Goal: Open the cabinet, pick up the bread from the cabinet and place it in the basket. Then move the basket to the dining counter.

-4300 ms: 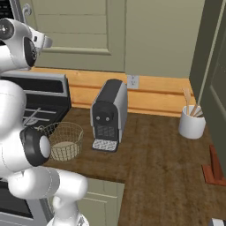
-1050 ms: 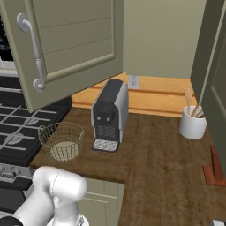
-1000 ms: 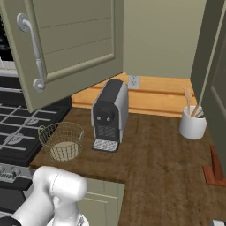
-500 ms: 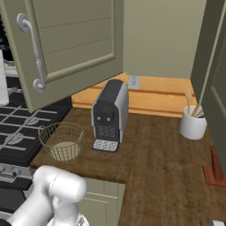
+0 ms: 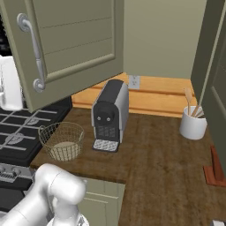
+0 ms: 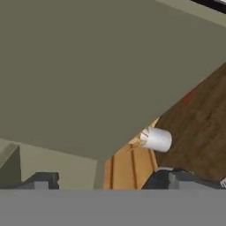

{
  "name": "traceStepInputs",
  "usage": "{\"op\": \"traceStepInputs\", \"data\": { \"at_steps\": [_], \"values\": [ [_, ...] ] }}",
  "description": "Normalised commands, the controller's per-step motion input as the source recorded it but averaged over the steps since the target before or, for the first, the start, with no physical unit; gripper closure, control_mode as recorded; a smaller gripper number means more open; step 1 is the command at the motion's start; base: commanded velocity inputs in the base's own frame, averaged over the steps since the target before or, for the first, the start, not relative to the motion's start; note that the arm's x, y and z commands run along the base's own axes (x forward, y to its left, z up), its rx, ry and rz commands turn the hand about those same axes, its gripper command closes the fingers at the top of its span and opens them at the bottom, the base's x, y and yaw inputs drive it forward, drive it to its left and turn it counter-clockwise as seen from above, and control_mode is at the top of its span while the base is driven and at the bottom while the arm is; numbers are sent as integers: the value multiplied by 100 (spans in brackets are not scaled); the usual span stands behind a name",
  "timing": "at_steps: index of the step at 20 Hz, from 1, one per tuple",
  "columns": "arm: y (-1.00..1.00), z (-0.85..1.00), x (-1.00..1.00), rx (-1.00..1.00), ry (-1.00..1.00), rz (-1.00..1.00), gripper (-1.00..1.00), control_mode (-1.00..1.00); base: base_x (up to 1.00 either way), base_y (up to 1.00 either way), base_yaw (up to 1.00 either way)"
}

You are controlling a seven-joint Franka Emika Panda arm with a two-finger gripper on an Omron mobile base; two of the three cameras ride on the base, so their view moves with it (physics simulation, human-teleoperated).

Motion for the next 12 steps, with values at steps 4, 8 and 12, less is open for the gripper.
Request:
{"op": "traceStepInputs", "data": {
  "at_steps": [4,8,12],
  "values": [
    [-61,-12,0,23,-25,-48,-100,-100,0,0,0],
    [-80,0,0,26,-27,-39,-100,-100,0,0,0],
    [-96,0,0,26,-26,-35,-100,-100,0,0,0]
  ]
}}
